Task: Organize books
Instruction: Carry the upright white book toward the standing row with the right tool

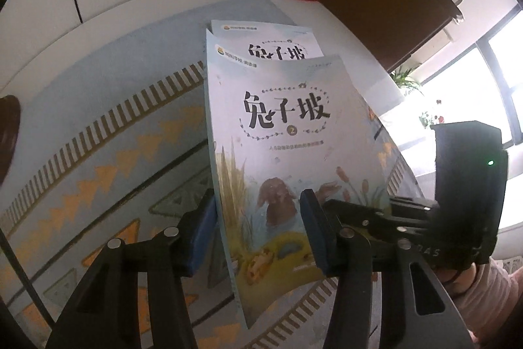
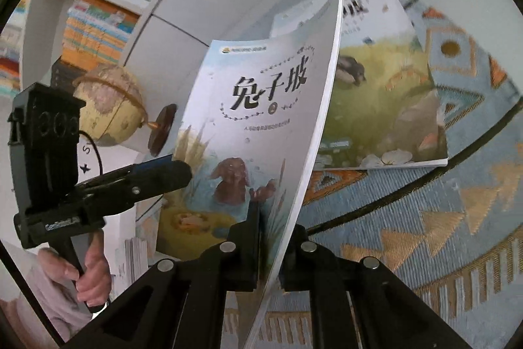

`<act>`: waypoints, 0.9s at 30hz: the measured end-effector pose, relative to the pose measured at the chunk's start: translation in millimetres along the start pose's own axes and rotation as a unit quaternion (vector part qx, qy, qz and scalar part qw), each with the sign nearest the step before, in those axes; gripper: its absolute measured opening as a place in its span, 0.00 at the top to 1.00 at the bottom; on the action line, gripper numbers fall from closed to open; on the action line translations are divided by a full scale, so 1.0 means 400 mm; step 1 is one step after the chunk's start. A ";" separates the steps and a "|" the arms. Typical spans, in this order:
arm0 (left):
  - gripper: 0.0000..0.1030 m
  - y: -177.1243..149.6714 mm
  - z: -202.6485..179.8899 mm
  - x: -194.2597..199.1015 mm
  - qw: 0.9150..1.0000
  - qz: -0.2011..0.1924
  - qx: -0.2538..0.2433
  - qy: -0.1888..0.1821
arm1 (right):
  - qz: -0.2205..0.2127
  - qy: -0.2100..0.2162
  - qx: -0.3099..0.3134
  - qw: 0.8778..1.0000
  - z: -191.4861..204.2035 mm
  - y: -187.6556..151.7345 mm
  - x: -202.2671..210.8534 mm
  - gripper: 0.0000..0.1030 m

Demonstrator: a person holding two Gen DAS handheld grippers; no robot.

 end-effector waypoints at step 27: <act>0.54 -0.307 0.277 0.390 0.983 -0.102 0.133 0.071 | 0.072 0.038 0.119 0.990 0.466 -0.201 -0.128 0.91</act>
Point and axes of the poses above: each gripper's, at about its wrist camera, not at the fingertips, and x roughly against the way its jaws point, z to its left, y to its top, the point moved 7 cm from there along -x, roughly the way its jaws point, and after that the axes turned 13 degrees about y, right-handed, at the moved point
